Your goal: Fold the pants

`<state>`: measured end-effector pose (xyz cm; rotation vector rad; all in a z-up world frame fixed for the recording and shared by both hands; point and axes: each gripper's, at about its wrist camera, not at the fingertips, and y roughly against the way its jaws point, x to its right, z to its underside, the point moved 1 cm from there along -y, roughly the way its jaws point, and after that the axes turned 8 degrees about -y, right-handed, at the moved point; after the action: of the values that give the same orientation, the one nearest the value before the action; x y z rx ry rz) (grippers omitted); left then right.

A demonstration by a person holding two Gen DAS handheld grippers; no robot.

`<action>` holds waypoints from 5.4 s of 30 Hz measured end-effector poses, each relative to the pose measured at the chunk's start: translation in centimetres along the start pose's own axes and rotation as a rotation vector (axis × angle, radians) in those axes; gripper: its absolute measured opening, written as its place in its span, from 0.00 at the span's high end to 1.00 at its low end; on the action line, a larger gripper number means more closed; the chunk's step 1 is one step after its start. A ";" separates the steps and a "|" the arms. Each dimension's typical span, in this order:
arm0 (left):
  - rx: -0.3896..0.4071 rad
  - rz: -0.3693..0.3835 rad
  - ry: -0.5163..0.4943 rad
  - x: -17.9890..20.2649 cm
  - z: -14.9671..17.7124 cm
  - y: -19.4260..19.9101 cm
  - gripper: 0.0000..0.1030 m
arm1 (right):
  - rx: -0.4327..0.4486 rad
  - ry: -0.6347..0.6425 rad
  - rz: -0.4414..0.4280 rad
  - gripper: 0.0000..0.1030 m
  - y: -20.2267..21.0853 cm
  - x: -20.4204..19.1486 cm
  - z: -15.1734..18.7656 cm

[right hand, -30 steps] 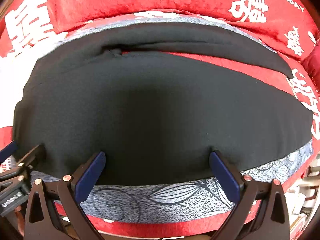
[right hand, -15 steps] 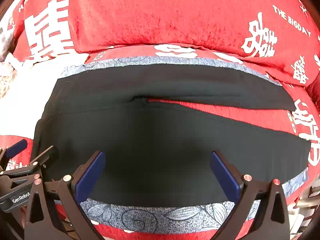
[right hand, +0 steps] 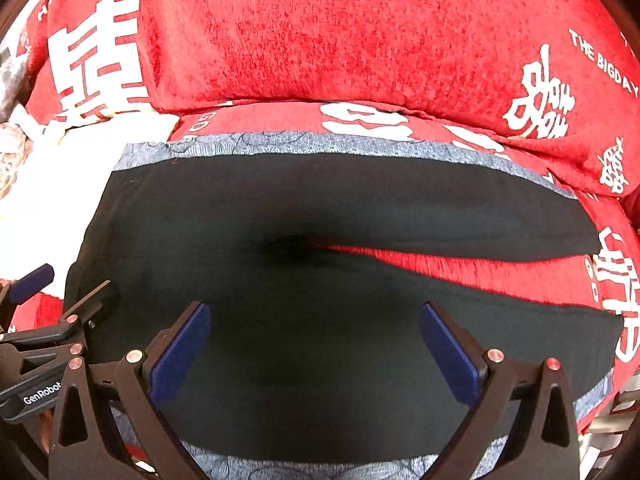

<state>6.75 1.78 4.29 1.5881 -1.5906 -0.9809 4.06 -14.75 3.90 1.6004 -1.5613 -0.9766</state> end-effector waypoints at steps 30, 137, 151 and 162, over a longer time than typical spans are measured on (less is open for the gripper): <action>-0.130 0.022 0.054 -2.1 -6.8 -7.2 0.00 | -0.057 0.091 -0.017 0.00 -6.8 -2.5 -6.8; -0.011 0.350 0.324 -5.4 1.0 4.3 0.86 | 0.262 0.629 -0.227 0.90 6.3 -7.7 4.7; -0.085 0.375 0.290 -6.3 13.0 -0.2 0.76 | 0.206 0.670 -0.071 0.89 2.1 -9.4 16.5; -0.074 0.274 0.511 -13.5 16.9 1.4 0.24 | 0.120 0.623 -0.127 0.74 4.9 -8.9 16.3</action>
<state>-8.29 16.06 -2.11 1.3812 -1.3444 -0.4341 -12.50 -5.61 0.78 1.8717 -1.1080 -0.3799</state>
